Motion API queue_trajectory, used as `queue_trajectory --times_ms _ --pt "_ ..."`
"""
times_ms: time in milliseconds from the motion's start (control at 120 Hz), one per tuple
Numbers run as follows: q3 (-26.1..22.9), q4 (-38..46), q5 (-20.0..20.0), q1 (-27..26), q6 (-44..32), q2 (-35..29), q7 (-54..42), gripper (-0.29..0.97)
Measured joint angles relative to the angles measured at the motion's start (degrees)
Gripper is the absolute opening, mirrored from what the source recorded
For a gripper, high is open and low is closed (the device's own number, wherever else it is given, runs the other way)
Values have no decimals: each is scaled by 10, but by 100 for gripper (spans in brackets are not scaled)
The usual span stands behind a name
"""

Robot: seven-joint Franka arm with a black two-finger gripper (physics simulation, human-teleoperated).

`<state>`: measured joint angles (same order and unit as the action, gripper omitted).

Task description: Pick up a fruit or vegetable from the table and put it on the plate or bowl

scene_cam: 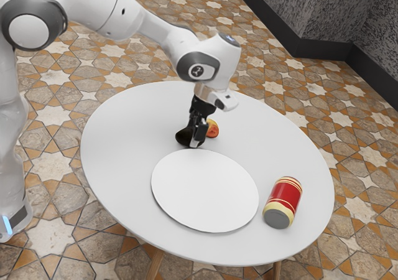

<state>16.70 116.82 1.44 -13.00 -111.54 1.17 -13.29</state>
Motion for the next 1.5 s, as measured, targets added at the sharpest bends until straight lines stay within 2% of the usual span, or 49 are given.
queue_trajectory --times_ms 417,658,792,858,1000,1108,1208,1317,1500 --pt "2 2 6 4 -7 9 -9 63" --pt "-2 -2 -5 -5 -10 16 -7 24" --pt "-3 -6 -13 -6 -12 14 0 14" --pt "-3 -25 -15 -3 -11 10 3 17" --pt "-6 -76 -9 8 -8 -1 2 30" --pt "-8 -122 -2 7 -5 20 -1 32" --pt "-28 -148 2 -42 -4 44 -3 31" --pt "-37 -135 4 -106 -3 39 -6 31" --pt "-34 -72 5 -101 -2 1 -8 30"
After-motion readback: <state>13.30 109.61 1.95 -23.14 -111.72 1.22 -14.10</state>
